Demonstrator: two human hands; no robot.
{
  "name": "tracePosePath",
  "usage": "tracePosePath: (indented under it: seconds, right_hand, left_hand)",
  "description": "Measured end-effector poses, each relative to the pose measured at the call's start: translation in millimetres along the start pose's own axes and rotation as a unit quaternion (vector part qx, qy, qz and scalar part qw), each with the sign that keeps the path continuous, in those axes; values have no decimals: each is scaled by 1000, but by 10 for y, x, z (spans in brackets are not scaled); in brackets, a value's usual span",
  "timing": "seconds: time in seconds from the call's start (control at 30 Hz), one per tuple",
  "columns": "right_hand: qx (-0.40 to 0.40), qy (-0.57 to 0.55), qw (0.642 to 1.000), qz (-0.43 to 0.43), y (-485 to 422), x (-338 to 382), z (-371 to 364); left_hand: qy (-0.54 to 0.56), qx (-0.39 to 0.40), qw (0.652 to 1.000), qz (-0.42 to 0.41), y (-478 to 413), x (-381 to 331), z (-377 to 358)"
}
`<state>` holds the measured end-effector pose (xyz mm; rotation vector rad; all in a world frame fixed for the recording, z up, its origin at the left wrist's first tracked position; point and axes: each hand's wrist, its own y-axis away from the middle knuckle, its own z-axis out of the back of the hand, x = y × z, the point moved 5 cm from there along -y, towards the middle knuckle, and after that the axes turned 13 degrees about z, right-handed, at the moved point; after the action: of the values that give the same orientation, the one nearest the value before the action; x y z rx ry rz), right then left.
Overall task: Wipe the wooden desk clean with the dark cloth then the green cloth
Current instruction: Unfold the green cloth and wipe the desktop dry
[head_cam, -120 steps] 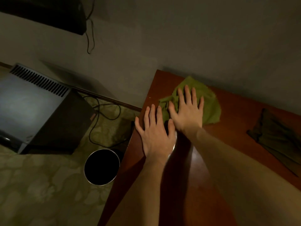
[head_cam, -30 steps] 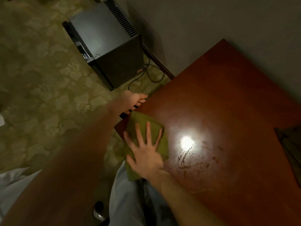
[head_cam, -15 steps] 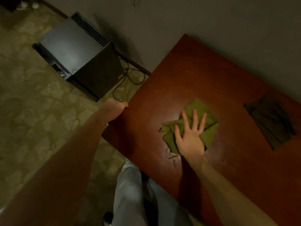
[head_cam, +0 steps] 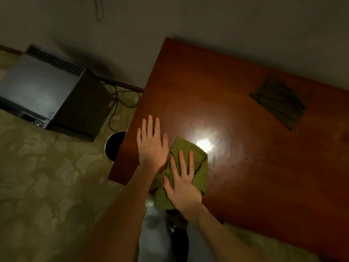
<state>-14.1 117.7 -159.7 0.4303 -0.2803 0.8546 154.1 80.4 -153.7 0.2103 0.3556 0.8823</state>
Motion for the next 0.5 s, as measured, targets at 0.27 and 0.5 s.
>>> tracePosePath:
  seconds: [0.27, 0.5]
  right_hand:
    - [-164, -70, 966, -187, 252, -885, 465]
    - [-124, -3, 951, -284, 726, -638, 179]
  left_hand:
    - [-71, 51, 994, -67, -38, 138, -39]
    - [-116, 34, 989, -84, -11, 44, -124]
